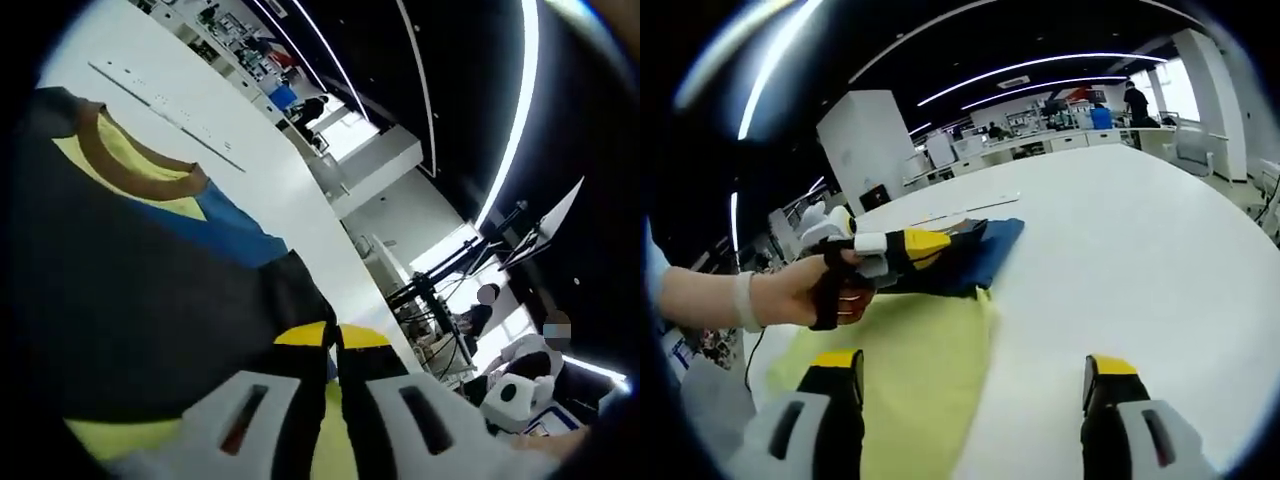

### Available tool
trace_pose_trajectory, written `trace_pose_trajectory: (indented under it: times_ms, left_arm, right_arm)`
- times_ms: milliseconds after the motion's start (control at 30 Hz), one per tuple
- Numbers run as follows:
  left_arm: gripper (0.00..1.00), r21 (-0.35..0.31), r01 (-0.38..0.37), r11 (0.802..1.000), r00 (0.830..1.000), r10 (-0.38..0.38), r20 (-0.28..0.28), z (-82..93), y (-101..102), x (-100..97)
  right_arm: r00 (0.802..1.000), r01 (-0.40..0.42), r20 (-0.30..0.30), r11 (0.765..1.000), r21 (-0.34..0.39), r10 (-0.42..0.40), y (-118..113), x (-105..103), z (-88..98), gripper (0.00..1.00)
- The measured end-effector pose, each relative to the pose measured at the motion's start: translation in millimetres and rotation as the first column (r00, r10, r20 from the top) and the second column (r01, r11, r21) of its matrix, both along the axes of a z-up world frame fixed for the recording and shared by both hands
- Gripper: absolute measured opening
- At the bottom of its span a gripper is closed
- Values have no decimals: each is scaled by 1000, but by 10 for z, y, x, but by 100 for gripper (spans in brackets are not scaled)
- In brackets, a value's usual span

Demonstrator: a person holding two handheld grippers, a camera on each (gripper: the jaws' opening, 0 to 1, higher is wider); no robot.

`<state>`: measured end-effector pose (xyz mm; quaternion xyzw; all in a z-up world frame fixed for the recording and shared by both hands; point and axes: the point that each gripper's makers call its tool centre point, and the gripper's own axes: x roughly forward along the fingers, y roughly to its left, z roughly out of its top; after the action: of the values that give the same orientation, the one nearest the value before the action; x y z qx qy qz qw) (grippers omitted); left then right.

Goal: Fold the garment on the visible template until the final outline fits inside the template.

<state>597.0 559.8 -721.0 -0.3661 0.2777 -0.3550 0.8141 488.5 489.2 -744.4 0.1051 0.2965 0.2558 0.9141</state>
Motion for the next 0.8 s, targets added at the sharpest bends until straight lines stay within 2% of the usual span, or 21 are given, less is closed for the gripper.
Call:
trace_pose_trajectory:
  times_ms: [200,233,300,400,433,533,567,600,633,667,800]
  left_arm:
    - [1,4,15,1000,1000,-15,21,13,-26,-30]
    - [2,11,28,1000,998,-29,48,37,-44,-38]
    - [7,11,39,999,997,-40,65,81,-73,-51]
    - [30,8,41,999,994,-41,102,139,-95,-38]
    - [38,33,38,999,991,-42,129,139,-90,-28]
    - [72,96,23,995,983,-40,181,122,-62,10]
    - [85,101,23,995,982,-41,182,127,-67,3]
    - [94,121,22,992,979,-46,198,131,-58,-2]
    - [99,132,19,991,977,-46,207,135,-50,-1]
    - [98,155,33,987,972,-68,226,139,-36,-18]
    - [99,162,53,985,970,-90,228,152,-19,-40]
  right_arm:
    - [1000,-4,1,1000,-2,4,9,5,9,92]
    - [1000,-5,1,1000,-2,5,10,4,10,92]
    - [1000,-10,1,1000,-5,10,15,-1,11,93]
    - [1000,-12,1,1000,-8,12,12,-6,10,93]
    - [1000,-11,0,1000,-7,11,10,-11,9,93]
    - [1000,-11,-3,1000,-8,11,5,-19,9,93]
    - [1000,-12,-2,1000,-9,12,6,-22,9,94]
    - [1000,-13,-2,1000,-11,13,6,-26,11,94]
    - [1000,-15,-3,1000,-11,15,9,-29,13,94]
    - [1000,-16,-4,1000,-11,16,10,-31,14,94]
    - [1000,-16,-2,1000,-10,16,22,-28,33,94]
